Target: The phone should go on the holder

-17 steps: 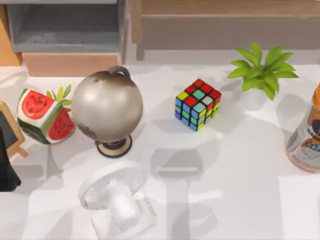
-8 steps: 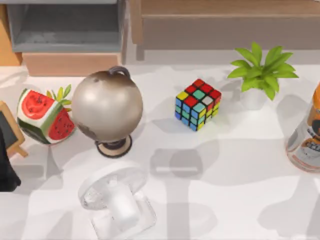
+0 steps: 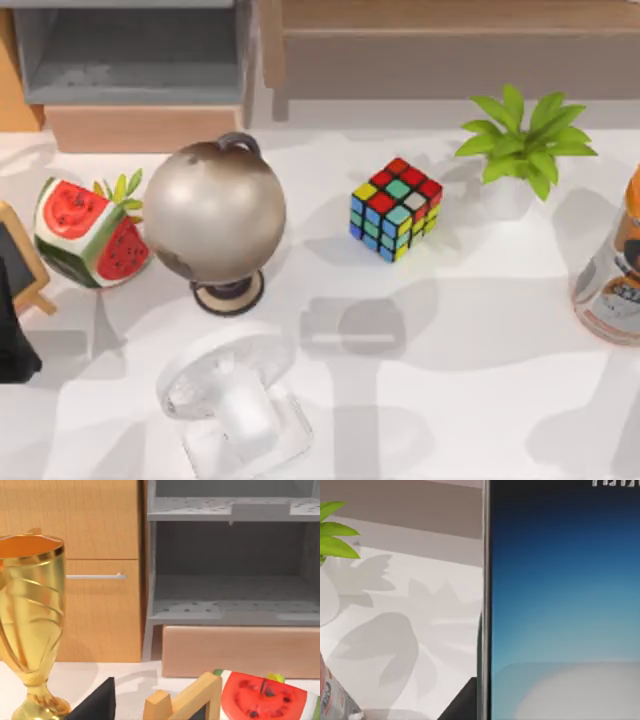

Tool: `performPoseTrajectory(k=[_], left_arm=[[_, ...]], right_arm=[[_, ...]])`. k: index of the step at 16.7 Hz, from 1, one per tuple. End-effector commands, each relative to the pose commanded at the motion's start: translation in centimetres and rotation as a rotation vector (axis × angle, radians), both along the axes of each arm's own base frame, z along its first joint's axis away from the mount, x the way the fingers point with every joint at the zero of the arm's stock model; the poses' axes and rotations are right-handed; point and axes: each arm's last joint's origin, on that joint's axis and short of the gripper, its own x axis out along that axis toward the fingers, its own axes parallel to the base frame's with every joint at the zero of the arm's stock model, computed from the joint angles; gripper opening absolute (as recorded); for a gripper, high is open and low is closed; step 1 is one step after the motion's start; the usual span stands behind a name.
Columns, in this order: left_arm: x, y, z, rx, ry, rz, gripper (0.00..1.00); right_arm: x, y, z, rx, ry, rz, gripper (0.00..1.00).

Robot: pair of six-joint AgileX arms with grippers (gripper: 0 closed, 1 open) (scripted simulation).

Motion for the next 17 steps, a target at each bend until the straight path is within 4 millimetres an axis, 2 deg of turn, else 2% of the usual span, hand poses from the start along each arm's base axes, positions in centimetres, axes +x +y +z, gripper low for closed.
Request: performPoseTrajectory(k=[6,10,14,17], left_arm=[[0.0,0.0,0.0,0.000,0.000,0.000,1.00],[0.0,0.0,0.0,0.000,0.000,0.000,1.00],[0.0,0.0,0.0,0.000,0.000,0.000,1.00],[0.0,0.0,0.0,0.000,0.000,0.000,1.00]], right_arm=[[0.5,0.6,0.2,-0.026,0.010,-0.037,0.00],[2.0,1.4,-0.5,-0.056,0.012,-0.018,0.00],[3.7,1.2,-1.8,-0.027,0.001,-0.007,0.00],[4.2,1.1,-2.2,-0.003,-0.004,-0.001,0.00]])
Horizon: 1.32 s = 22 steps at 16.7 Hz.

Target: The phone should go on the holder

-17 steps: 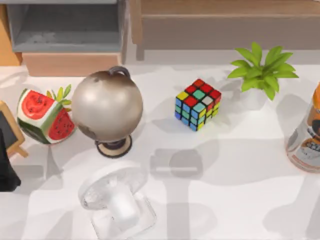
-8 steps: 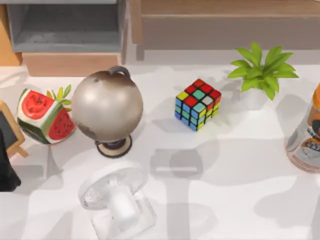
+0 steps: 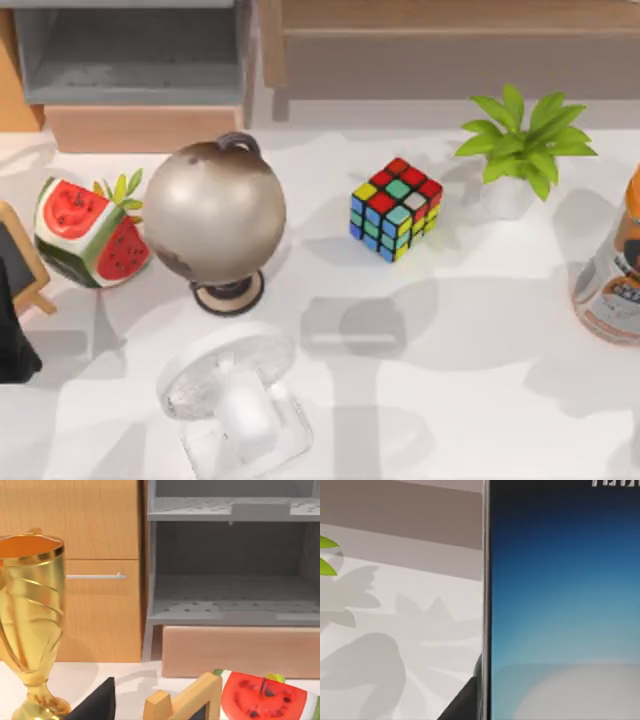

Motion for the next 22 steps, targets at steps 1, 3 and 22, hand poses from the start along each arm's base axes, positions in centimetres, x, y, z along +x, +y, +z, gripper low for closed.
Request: performPoseTrajectory(k=[1,3,22], left_arm=[[0.00,0.00,0.00,0.000,0.000,0.000,1.00],[0.00,0.00,0.00,0.000,0.000,0.000,1.00],[0.00,0.00,0.00,0.000,0.000,0.000,1.00]], right_arm=[[0.00,0.00,0.00,0.000,0.000,0.000,0.00],[0.00,0.00,0.00,0.000,0.000,0.000,0.00],[0.00,0.00,0.00,0.000,0.000,0.000,1.00]])
